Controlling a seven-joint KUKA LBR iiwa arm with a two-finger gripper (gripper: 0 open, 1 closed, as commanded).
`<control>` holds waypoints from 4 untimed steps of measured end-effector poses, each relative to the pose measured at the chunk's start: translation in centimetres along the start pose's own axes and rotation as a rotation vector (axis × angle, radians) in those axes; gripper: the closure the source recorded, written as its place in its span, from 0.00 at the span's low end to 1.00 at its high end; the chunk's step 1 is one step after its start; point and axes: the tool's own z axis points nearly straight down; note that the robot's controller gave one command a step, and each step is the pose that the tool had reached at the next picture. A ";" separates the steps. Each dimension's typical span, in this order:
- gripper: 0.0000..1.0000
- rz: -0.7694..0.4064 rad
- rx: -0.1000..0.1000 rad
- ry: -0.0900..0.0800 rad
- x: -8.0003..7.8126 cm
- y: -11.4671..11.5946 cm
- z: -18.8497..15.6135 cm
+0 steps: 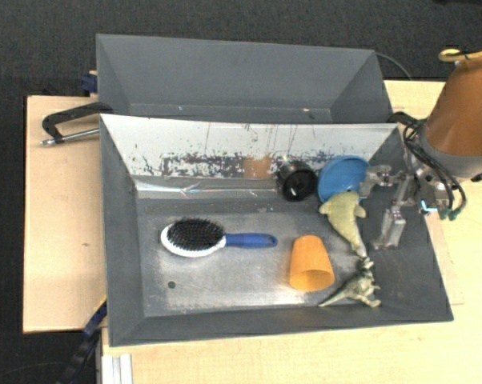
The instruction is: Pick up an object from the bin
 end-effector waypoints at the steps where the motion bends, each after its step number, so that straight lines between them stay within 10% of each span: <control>1: 0.00 -0.217 -0.003 -0.001 0.5 9.0 9.7; 2: 0.00 -0.207 -0.001 -0.002 4.2 12.8 11.5; 3: 1.00 -0.205 0.001 -0.007 3.9 12.6 11.4; 4: 1.00 -0.636 0.008 -0.013 4.7 3.9 -0.8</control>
Offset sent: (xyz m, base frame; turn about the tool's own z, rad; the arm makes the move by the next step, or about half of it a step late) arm -0.0050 0.0855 -0.0944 -0.2134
